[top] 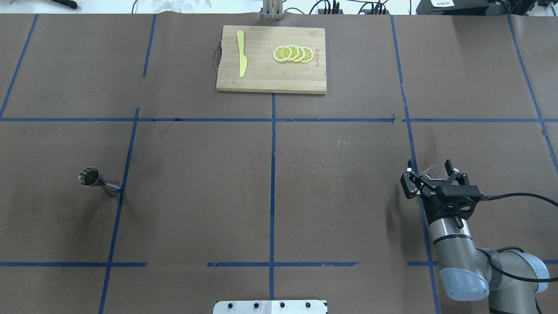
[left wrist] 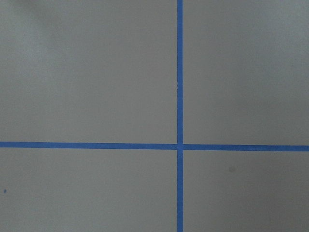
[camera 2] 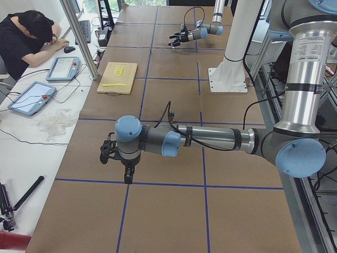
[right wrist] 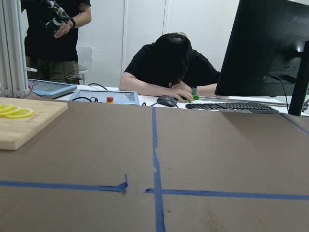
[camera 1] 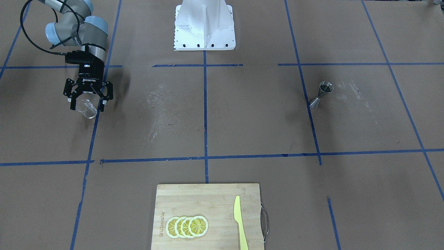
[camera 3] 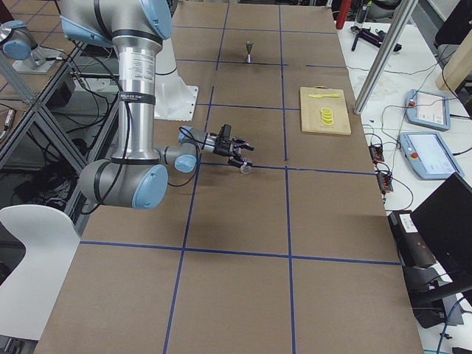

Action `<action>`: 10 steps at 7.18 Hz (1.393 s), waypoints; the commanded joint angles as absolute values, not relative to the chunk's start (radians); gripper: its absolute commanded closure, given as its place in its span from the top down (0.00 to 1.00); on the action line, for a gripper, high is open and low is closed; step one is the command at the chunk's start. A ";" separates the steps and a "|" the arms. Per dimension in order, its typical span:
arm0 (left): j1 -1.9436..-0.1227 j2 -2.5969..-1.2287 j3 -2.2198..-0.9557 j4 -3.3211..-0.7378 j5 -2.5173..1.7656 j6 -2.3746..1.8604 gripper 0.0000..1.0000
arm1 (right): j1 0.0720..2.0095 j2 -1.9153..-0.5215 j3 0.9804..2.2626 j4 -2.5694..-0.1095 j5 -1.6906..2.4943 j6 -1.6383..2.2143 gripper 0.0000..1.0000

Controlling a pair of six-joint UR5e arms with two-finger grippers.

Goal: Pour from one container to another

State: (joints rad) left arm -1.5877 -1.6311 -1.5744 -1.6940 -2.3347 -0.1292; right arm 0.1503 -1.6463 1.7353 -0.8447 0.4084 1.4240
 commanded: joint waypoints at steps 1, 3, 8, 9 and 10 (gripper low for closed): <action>-1.588 -1.632 -1.575 -1.694 -2.335 -0.130 1.00 | 0.185 -1.629 1.805 -0.848 0.489 1.332 1.00; -1.588 -1.632 -1.574 -1.694 -2.335 -0.129 1.00 | 0.303 -1.626 1.871 -0.848 0.654 1.193 1.00; -1.588 -1.632 -1.574 -1.694 -2.333 -0.129 1.00 | 0.804 -1.572 1.862 -0.933 1.367 0.836 1.00; -1.588 -1.629 -1.572 -1.694 -2.333 -0.129 1.00 | 0.927 -1.574 1.830 -0.933 1.551 0.763 1.00; -1.588 -1.623 -1.574 -1.692 -2.333 -0.129 1.00 | 1.077 -1.572 1.780 -0.933 1.750 0.632 1.00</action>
